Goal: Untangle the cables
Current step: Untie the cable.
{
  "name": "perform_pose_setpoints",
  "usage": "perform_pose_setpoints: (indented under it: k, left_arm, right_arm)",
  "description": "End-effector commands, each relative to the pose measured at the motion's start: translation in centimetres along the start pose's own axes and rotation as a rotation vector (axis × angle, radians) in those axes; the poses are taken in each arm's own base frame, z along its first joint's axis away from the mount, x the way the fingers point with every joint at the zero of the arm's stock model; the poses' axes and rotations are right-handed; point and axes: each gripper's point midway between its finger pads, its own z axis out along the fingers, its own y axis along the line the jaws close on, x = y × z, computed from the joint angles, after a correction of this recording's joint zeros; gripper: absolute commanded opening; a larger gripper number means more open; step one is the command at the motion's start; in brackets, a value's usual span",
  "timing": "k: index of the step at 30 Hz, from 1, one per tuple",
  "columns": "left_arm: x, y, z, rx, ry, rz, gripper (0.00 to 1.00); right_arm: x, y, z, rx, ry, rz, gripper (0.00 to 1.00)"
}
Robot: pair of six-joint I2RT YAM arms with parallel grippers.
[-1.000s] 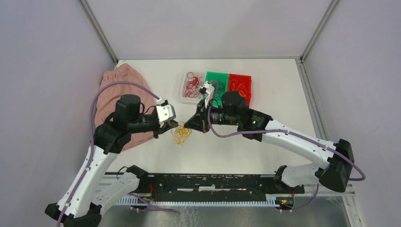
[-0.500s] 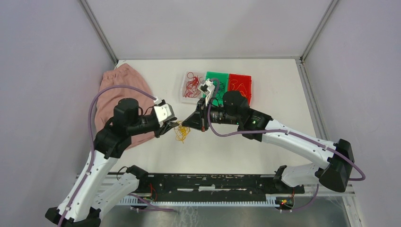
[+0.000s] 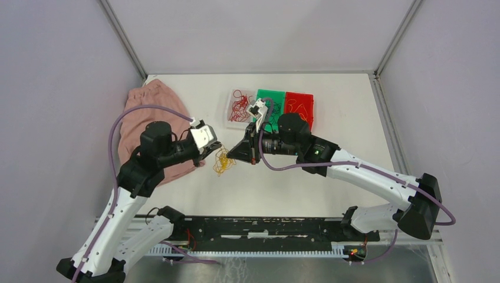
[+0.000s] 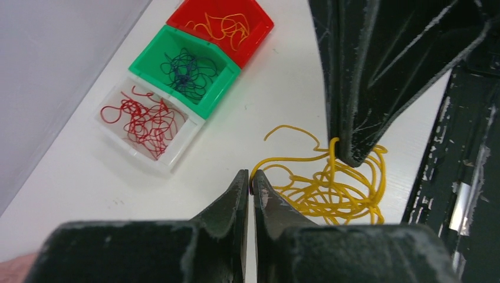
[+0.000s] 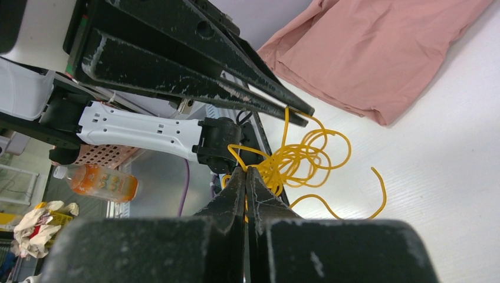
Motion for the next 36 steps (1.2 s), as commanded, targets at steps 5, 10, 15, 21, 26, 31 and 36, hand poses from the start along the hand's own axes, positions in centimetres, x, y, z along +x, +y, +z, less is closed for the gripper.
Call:
perform_pose_setpoints:
  k: [5, 10, 15, 21, 26, 31, 36]
  left_arm:
    - [-4.9, 5.4, -2.5, -0.292, -0.118, 0.128, 0.12]
    - [-7.5, 5.5, -3.8, -0.318, -0.195, 0.192, 0.12]
    - [-9.0, 4.9, -4.8, -0.306, -0.24, 0.246, 0.12]
    - [-9.9, 3.4, -5.1, -0.235, -0.273, 0.279, 0.12]
    - [-10.6, 2.7, -5.1, -0.189, -0.291, 0.272, 0.12]
    - [-10.8, 2.0, -5.0, -0.147, -0.298, 0.26, 0.11]
    - [-10.6, 1.3, -4.7, -0.108, -0.3, 0.24, 0.11]
  right_arm:
    - [-0.1, 1.4, -2.0, -0.024, 0.013, -0.103, 0.1]
    - [0.7, -0.7, -3.3, 0.094, 0.041, -0.153, 0.19]
    - [-0.3, -1.4, -4.9, 0.178, 0.032, -0.223, 0.51]
    - [-5.8, -0.4, -5.1, 0.212, -0.163, -0.233, 0.67]
    - [-8.4, -0.1, -2.8, 0.185, -0.231, -0.174, 0.7]
    - [-9.8, 1.9, -1.2, 0.06, -0.286, -0.123, 0.71]
    - [-9.7, 2.5, 0.2, -0.019, -0.301, -0.049, 0.72]
